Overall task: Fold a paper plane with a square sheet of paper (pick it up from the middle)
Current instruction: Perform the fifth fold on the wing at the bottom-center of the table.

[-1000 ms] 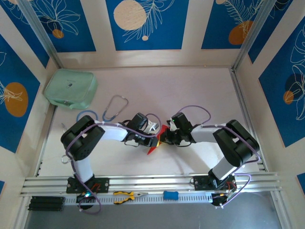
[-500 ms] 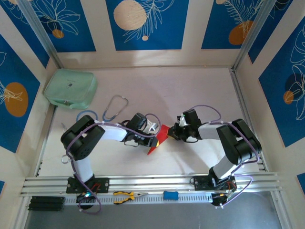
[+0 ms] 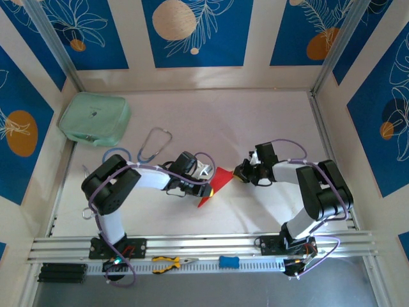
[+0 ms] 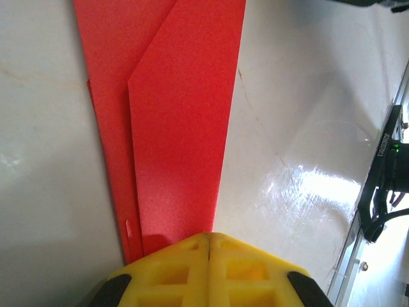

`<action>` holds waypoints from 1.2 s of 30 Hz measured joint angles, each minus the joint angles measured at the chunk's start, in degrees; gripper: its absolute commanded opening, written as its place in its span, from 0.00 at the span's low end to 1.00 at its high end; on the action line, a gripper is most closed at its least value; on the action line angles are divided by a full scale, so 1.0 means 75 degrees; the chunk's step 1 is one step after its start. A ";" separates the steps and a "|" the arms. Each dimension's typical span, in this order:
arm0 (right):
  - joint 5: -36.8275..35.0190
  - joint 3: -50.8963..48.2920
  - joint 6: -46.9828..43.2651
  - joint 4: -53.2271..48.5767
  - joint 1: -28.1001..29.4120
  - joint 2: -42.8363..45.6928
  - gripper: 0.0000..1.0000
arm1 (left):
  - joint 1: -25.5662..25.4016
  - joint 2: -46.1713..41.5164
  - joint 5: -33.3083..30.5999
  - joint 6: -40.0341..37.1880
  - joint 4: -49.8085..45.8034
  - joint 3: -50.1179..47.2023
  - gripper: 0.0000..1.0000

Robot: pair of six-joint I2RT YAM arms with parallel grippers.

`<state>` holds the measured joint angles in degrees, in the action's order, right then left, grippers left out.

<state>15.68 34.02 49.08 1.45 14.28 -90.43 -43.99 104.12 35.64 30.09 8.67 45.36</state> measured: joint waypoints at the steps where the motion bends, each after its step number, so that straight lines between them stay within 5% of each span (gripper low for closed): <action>1: -0.0195 0.0041 -0.0003 -0.0143 -0.0035 0.0085 0.12 | 0.0000 0.0000 0.0000 0.0000 0.0000 0.0000 0.00; 11: -0.0822 0.0085 -0.0233 -0.0542 0.0341 0.1647 0.13 | 0.0000 -0.0009 0.0000 0.0000 0.0052 -0.0032 0.00; 19: -0.0154 0.0085 -0.0289 0.0221 0.1440 0.0606 0.12 | 0.0000 -0.0023 -0.0003 0.0050 0.0105 -0.0064 0.00; 36: 0.0017 0.0070 -0.0353 0.0122 0.0761 -0.0134 0.11 | 0.0000 -0.0172 -0.0096 0.0117 -0.0125 -0.0093 0.00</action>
<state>15.81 34.54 46.44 2.37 19.99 -91.44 -43.99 102.83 34.92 30.96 7.73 44.66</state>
